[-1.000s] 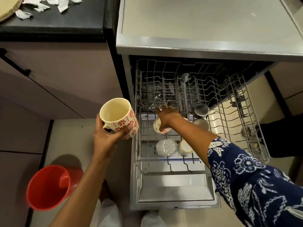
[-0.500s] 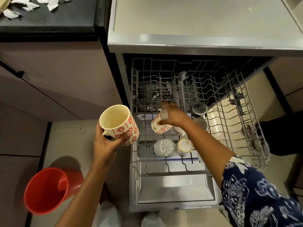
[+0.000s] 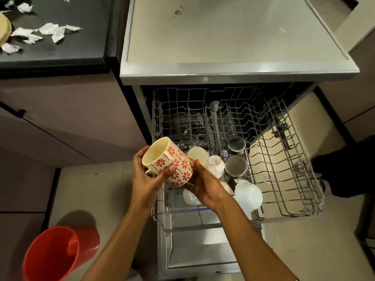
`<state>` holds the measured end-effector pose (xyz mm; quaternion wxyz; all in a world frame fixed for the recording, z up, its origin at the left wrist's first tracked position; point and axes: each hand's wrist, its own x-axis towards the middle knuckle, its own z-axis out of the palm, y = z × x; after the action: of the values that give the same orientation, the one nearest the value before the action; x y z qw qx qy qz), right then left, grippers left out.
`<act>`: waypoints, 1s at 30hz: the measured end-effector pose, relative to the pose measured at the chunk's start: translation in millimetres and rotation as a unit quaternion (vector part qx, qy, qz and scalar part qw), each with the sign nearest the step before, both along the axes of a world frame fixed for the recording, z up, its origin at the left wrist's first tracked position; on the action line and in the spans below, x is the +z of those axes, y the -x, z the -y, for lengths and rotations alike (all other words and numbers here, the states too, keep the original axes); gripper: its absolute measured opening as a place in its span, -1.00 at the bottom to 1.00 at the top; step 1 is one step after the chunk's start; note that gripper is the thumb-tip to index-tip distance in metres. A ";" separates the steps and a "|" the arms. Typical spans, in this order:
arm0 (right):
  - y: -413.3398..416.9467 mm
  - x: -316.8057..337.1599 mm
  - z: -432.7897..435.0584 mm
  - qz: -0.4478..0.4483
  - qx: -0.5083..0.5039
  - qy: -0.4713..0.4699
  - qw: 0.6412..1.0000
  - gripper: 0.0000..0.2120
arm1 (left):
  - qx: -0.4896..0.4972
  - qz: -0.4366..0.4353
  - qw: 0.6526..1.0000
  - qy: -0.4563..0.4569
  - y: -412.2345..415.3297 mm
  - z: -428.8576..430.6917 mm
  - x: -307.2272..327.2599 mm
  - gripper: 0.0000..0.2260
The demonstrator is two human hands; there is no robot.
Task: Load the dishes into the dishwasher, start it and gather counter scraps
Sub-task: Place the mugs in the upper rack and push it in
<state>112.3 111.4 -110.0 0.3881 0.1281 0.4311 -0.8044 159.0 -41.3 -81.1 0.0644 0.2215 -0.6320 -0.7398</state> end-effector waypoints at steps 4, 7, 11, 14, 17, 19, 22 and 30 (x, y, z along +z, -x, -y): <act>-3.3 -4.1 -3.3 -0.007 -0.032 0.042 0.999 -0.12 | -0.043 0.032 0.999 0.011 11.0 -6.6 -2.0 -0.14; 13.1 5.7 -11.0 -0.021 -0.097 0.014 0.995 -0.12 | -0.108 0.040 0.991 0.066 23.7 2.6 -5.6 -0.15; 59.2 20.3 -30.5 -0.051 -0.143 -0.099 0.983 -0.33 | -0.082 0.077 0.972 0.206 38.6 15.9 -35.8 -0.27; 102.5 25.9 -34.3 -0.136 -0.136 -0.227 0.955 -0.44 | -0.107 0.093 0.953 0.269 50.5 23.4 -66.0 -0.30; 142.4 27.2 -28.9 -0.283 -0.062 -0.422 0.859 -0.37 | -0.100 0.075 0.951 0.284 57.7 21.6 -71.8 -0.34; 165.9 23.9 -20.2 -0.377 0.045 -0.556 0.739 -0.30 | -0.091 0.061 0.953 0.283 58.1 20.6 -76.5 -0.38; 188.9 17.9 -3.2 -0.431 0.219 -0.638 0.600 -0.20 | -0.091 0.046 0.955 0.280 57.1 19.9 -80.6 -0.39; 196.3 8.9 20.8 -0.459 0.304 -0.622 0.557 -0.24 | -0.083 0.042 0.955 0.280 56.9 21.7 -85.2 -0.38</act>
<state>-84.0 90.6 -101.1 0.1828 -0.1872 0.9576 -0.1204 102.1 -63.0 -166.3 0.0358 0.1727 -0.8323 -0.5256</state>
